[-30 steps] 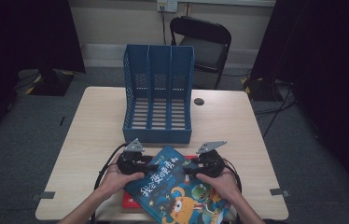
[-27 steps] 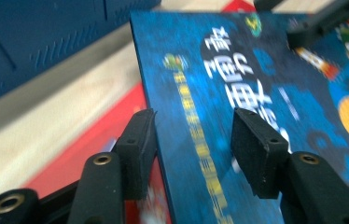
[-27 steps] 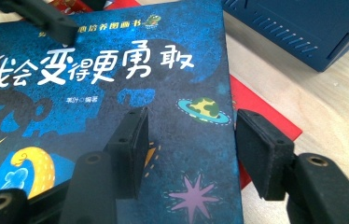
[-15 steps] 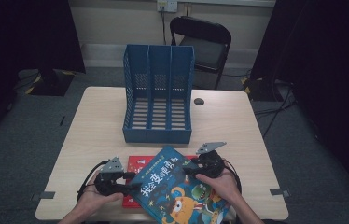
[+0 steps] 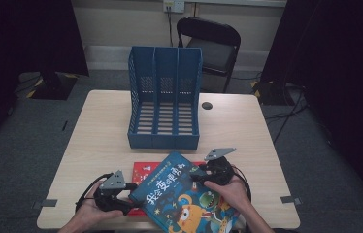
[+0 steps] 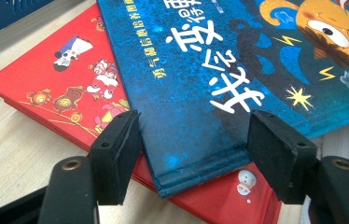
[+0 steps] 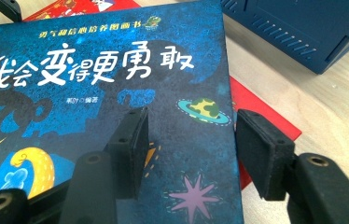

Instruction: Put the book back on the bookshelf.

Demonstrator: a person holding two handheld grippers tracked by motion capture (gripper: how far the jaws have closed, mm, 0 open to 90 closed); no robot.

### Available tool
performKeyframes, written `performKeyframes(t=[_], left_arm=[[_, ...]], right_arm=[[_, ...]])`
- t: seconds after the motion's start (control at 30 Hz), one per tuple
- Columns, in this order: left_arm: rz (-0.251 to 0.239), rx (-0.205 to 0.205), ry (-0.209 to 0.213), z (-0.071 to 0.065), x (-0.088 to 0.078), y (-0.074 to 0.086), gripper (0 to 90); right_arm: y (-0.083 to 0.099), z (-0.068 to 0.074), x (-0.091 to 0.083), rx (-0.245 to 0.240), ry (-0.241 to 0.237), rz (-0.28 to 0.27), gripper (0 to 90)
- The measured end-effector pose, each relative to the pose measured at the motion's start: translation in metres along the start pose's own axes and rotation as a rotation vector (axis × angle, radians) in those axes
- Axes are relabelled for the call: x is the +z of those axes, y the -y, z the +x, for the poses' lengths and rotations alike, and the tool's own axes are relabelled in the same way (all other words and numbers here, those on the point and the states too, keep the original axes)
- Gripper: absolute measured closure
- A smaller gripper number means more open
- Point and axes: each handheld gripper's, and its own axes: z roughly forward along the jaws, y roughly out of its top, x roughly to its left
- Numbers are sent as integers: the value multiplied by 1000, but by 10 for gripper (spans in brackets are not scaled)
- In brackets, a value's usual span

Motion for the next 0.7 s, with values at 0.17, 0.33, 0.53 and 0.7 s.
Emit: performKeyframes(t=[0.17,0.33,0.53,0.7], left_arm=[[8,-1,-8,0,0,-1,357],[1,-16,-18,3,2,-3,367],[-2,-49,-41,9,6,-8,390],[-12,-82,-60,17,12,-14,398]], right_arm=[[0,1,-1,-3,8,1,452],[1,1,-2,-1,19,2,454],[7,-3,-9,20,36,-2,468],[14,-4,-15,37,52,-9,473]])
